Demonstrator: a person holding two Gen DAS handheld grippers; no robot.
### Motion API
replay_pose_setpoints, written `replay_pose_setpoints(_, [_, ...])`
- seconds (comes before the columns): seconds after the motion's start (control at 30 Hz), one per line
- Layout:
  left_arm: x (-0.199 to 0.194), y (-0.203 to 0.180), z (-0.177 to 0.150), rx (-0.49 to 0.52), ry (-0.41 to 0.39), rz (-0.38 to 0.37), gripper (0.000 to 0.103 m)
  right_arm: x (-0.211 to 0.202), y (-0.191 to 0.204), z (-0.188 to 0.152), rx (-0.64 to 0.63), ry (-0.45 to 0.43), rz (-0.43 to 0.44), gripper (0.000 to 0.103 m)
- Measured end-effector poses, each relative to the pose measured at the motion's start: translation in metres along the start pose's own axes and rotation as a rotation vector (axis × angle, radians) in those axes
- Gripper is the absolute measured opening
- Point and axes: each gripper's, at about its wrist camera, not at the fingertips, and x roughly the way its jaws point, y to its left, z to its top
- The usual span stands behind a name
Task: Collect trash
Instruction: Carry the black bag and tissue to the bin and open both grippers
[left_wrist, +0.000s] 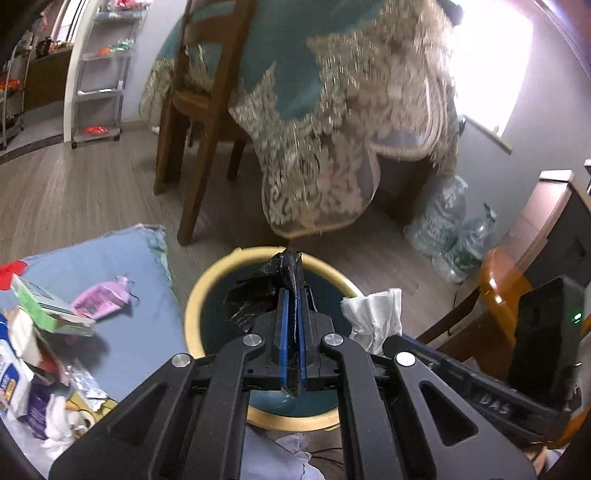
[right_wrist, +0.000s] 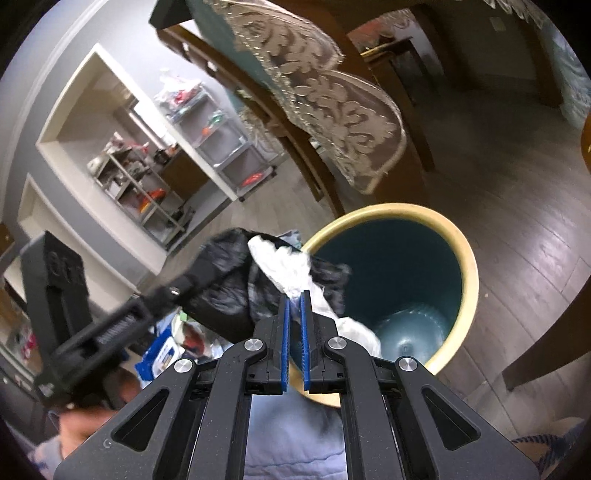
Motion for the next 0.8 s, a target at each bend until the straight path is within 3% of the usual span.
replay_pose_setpoints(0.2, [0.022, 0.004, -0.01, -0.01, 0.059, 0.016, 0.007, 0.013, -0.009, 0.0, 0.033, 0.027, -0.012, 0.007])
replay_pose_setpoints(0.37, [0.012, 0.017, -0.017, -0.041, 0.037, 0.034, 0.049, 0.022, -0.013, -0.002, 0.043, 0.05, -0.026, 0.007])
replay_pose_setpoints(0.6, [-0.023, 0.03, -0.017, -0.055, -0.02, 0.064, 0.063, 0.033, -0.013, -0.007, 0.033, 0.088, -0.066, 0.007])
replay_pose_setpoints(0.67, [-0.033, 0.033, -0.017, -0.051, -0.034, 0.076, 0.073, 0.034, -0.012, -0.007, 0.031, 0.09, -0.08, 0.017])
replay_pose_setpoints(0.8, [-0.058, 0.04, -0.02, -0.052, -0.068, 0.099, 0.083, 0.032, -0.011, -0.009, 0.012, 0.078, -0.108, 0.046])
